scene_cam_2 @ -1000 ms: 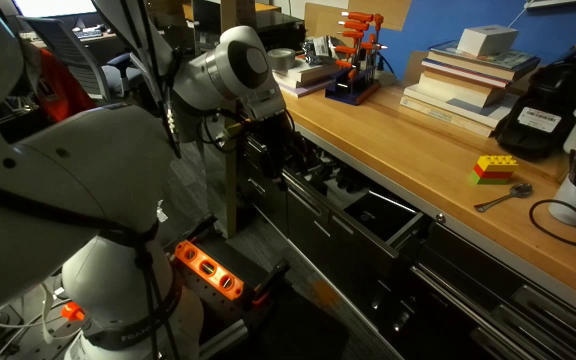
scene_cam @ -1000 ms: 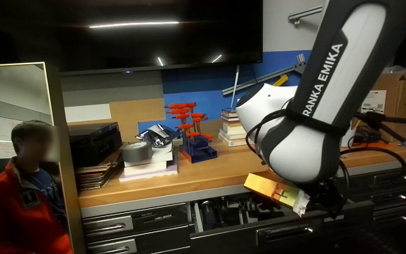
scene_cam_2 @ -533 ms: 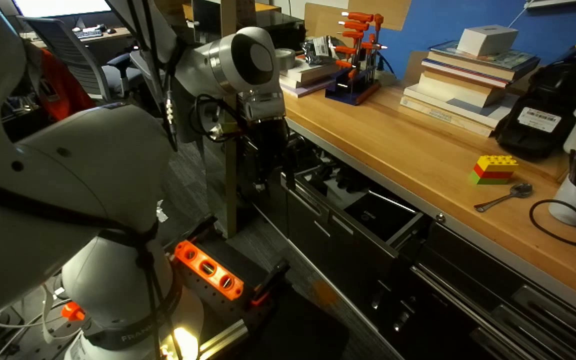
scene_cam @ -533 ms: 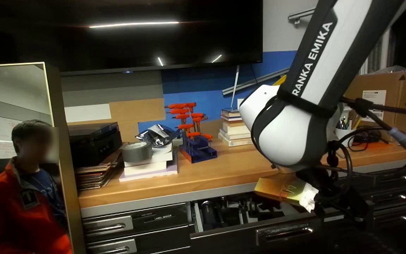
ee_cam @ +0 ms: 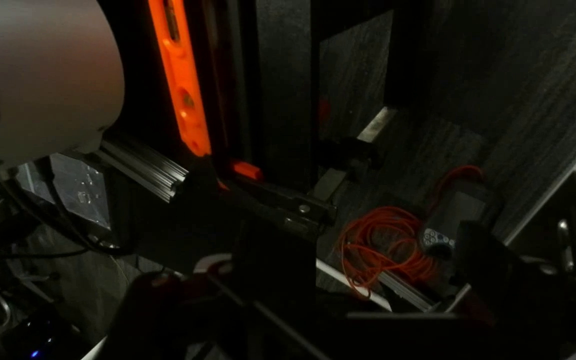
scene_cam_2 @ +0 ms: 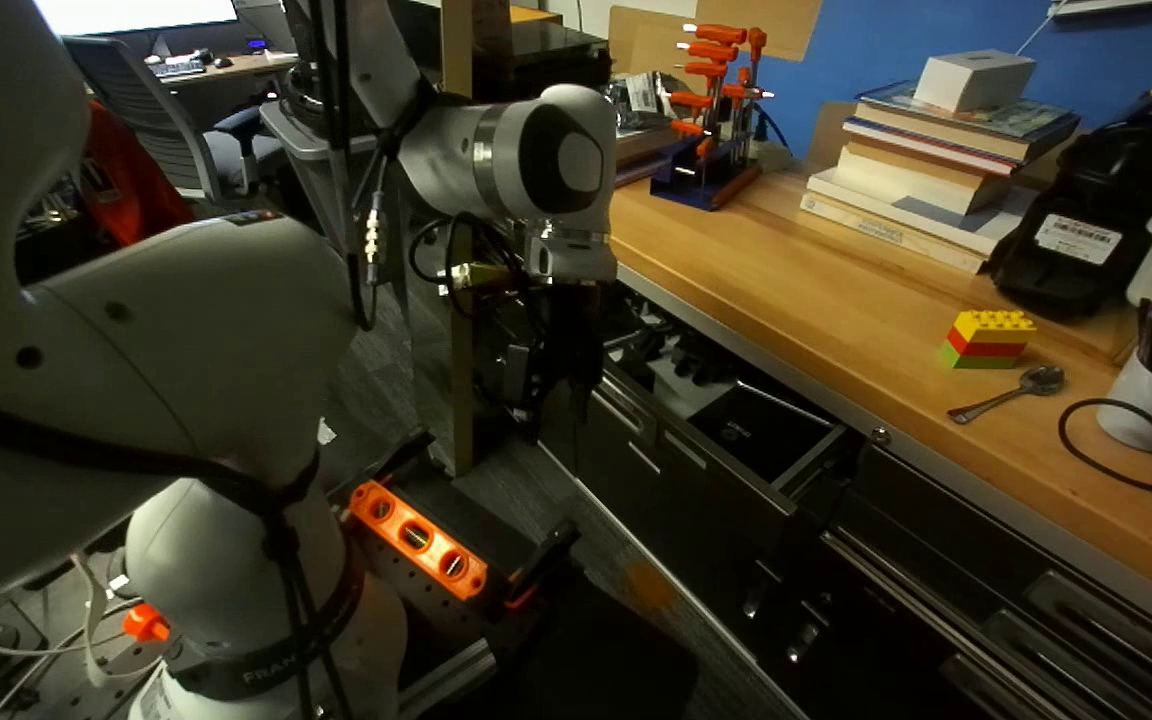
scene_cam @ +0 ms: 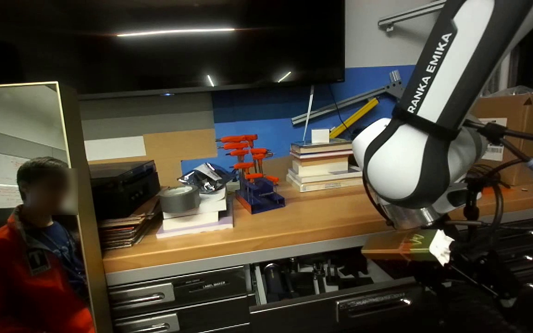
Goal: Put the black objects in the drawer and close it
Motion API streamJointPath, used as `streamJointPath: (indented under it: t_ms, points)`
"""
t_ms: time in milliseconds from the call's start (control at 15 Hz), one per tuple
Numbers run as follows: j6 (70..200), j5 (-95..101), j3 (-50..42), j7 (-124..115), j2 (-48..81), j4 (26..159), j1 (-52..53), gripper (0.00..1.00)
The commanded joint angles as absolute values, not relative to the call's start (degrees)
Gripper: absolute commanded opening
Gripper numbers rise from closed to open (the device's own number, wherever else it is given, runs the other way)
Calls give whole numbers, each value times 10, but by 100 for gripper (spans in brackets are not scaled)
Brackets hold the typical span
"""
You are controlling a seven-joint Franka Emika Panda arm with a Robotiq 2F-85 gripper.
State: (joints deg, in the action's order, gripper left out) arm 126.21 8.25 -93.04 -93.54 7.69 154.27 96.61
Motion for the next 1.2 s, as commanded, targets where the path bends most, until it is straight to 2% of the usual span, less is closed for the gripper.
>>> streamJointPath:
  t_ms: [0, 200, 267, 333, 400, 467, 533, 600, 800, 867, 933, 1133]
  points:
    - [1286, 87, -911, -892, 11, 1555, 899, 100]
    - [1298, 83, -912, -856, -21, 1567, 872, 100]
    - [1308, 32, -816, -805, 8, 1569, 778, 100]
    - [1311, 18, -794, -787, 1, 1573, 751, 100]
    - [1316, 19, -858, -777, -14, 1579, 808, 100]
    - [1321, -14, -733, -741, 4, 1578, 683, 100]
    - [1313, -30, -711, -721, 5, 1570, 661, 100]
    - [1320, -77, -770, -677, 29, 1572, 728, 100]
    - [1318, -170, -735, -590, 53, 1568, 700, 100]
    - [1328, -158, -639, -596, 37, 1572, 599, 100]
    - [1325, -227, -691, -541, 86, 1562, 669, 100]
    - [1324, -340, -611, -455, 143, 1541, 612, 100]
